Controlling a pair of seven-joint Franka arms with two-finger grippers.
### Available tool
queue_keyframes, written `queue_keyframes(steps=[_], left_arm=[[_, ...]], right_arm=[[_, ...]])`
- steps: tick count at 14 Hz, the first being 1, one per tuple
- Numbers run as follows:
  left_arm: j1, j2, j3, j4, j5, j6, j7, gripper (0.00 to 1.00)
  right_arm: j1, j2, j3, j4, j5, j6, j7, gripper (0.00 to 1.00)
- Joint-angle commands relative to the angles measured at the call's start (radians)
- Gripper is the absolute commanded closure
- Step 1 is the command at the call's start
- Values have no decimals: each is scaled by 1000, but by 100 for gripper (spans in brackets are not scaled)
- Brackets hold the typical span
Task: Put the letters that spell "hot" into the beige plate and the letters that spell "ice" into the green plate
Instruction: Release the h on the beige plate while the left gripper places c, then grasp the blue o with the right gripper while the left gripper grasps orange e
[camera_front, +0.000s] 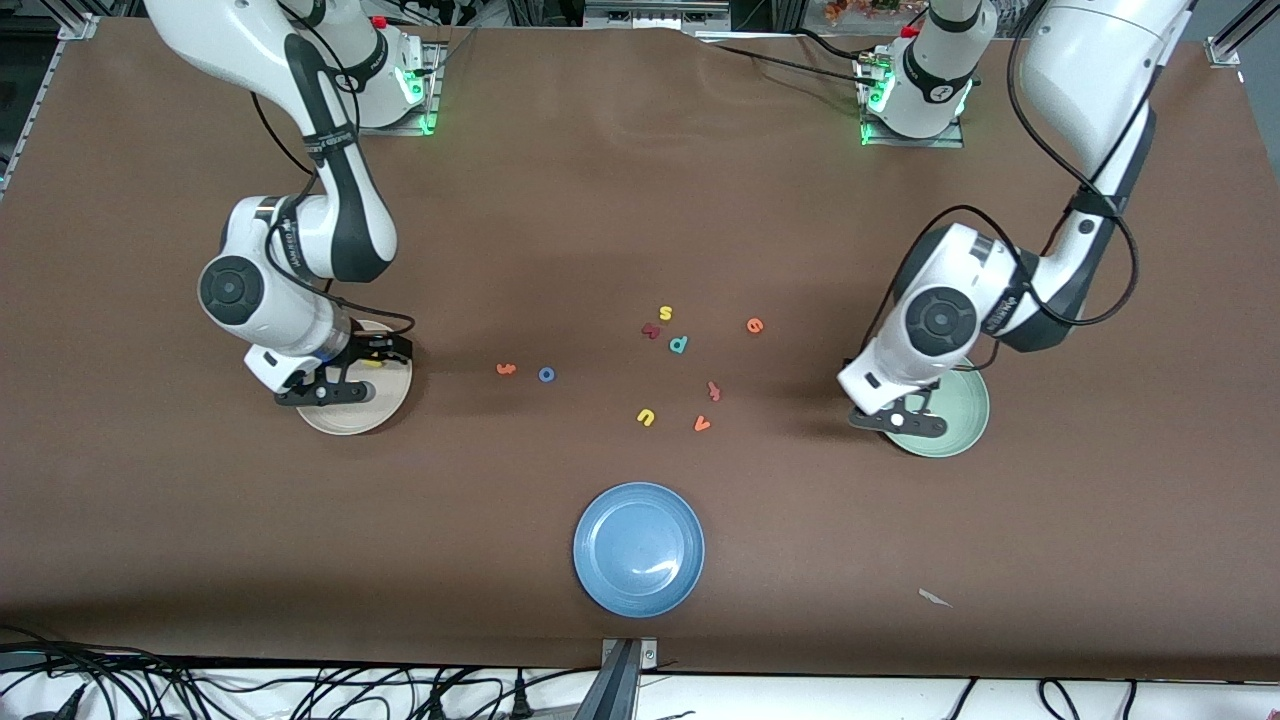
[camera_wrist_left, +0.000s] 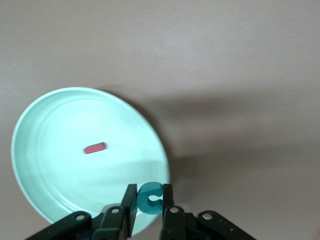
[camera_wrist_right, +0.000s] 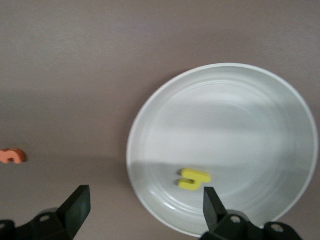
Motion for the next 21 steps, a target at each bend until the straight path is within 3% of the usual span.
queue_keyframes(steps=[1,2,3,4,5,9,13,16,21], left_arm=[[84,17,-11,-4,34,-6,101,84],[88,26,-11,-5,34,-6,102,73],[88,29,-11,-4,34,-6,105,50],[82,31,-12,-8,33,-6,90,10],[72,29,-15,-7,22,-8,67,0],[2,23,-63,-2,17,-64,-159,0],[-151,46,-69,-2,16,-63,-495,0],[-204,66,-69,-8,-68,-60,-514,0],[-241,115,-83,-11,-105,-14,-473,14]], right_arm=[[0,28,58,12,31,33,151,0],[2,39,87,18,34,59,194,0],[5,51,105,31,33,67,249,0],[11,63,127,54,33,66,303,0],[23,80,140,74,31,67,363,0],[110,166,144,185,31,67,547,0],[158,252,145,275,34,96,667,0],[179,295,145,308,34,104,722,1],[190,320,167,322,36,124,757,5]])
